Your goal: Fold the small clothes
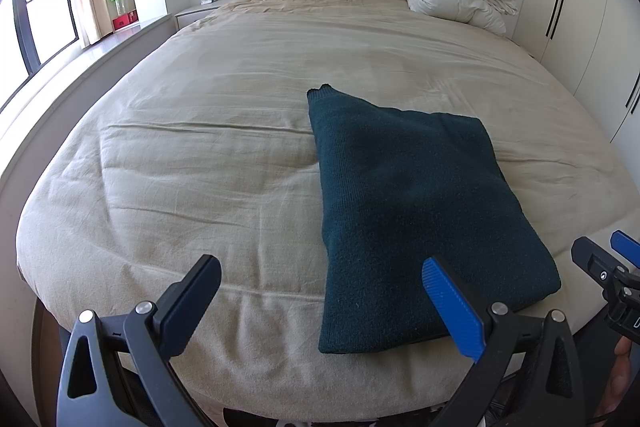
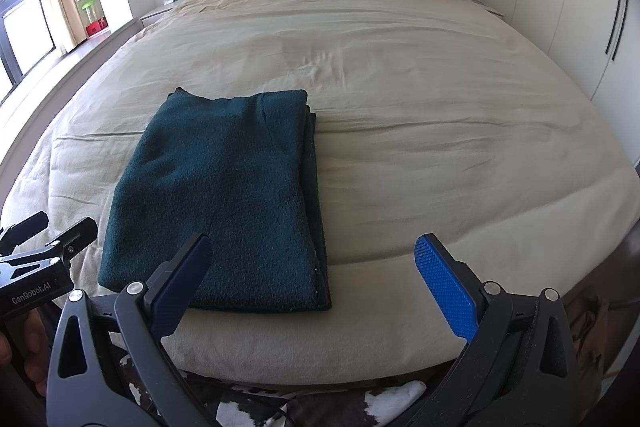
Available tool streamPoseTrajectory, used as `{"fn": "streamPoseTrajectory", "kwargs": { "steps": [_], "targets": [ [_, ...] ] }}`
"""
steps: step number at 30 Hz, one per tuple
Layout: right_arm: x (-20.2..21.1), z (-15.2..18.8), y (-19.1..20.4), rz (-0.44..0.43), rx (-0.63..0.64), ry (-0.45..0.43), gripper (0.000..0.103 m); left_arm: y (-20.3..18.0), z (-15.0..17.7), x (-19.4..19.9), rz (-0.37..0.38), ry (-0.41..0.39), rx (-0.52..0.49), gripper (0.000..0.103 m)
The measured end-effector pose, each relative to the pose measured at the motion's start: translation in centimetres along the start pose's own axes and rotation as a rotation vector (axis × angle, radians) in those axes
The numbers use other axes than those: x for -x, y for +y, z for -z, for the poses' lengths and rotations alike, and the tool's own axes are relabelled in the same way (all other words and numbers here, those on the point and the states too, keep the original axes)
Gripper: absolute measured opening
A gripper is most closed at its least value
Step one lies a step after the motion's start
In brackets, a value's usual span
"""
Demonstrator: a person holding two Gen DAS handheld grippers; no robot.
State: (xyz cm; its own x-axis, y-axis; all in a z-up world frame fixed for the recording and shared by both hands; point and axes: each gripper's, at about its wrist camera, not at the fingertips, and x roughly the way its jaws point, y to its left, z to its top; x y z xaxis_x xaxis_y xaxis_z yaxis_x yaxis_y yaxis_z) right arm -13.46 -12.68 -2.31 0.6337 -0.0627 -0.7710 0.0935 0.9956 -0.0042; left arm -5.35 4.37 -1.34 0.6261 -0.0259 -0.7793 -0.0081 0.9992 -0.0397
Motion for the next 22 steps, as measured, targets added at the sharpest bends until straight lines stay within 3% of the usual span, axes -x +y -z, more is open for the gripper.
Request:
{"fn": "streamPoseTrajectory", "kwargs": {
  "steps": [22],
  "targets": [
    [-0.1,0.43,0.26,-0.003,-0.003,0.008,0.103,0.29,0.24,-0.54,-0.014,0.011,-0.007,0.103]
  ]
}}
